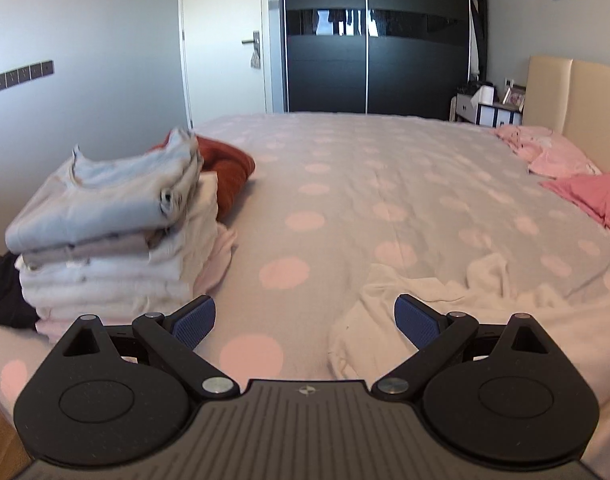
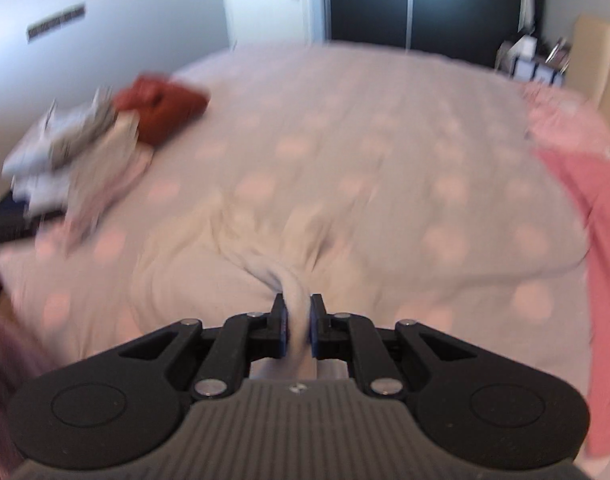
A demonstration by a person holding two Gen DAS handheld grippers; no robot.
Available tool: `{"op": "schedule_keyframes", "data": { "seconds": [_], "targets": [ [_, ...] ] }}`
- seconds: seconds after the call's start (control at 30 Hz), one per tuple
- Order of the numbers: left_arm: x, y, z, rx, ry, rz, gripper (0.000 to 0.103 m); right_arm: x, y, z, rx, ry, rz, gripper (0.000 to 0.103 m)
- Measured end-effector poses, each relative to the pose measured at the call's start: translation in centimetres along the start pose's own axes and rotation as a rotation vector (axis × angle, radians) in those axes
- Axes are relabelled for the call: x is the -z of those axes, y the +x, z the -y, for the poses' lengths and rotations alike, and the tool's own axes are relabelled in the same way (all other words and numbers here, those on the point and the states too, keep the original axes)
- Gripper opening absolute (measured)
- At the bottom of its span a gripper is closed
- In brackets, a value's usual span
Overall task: Fold clothes
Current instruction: 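Lift the cream top with the right tool and drop it onto the bed, then grasp the cream top's hem with the left tool while the right tool holds another edge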
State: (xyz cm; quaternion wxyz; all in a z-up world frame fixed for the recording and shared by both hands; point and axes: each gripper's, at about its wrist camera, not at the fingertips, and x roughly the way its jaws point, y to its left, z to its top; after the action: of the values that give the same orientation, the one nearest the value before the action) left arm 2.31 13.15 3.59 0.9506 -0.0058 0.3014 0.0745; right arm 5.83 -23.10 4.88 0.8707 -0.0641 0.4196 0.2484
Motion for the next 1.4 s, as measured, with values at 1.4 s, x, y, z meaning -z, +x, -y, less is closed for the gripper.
{"op": "schedule_keyframes", "data": {
  "seconds": [1.4],
  "targets": [
    [2.6, 12.2, 1.2, 0.205, 0.258, -0.278, 0.088, -3.0, 5.8, 3.6, -0.099, 0.130, -0.159, 0.007]
  ]
}}
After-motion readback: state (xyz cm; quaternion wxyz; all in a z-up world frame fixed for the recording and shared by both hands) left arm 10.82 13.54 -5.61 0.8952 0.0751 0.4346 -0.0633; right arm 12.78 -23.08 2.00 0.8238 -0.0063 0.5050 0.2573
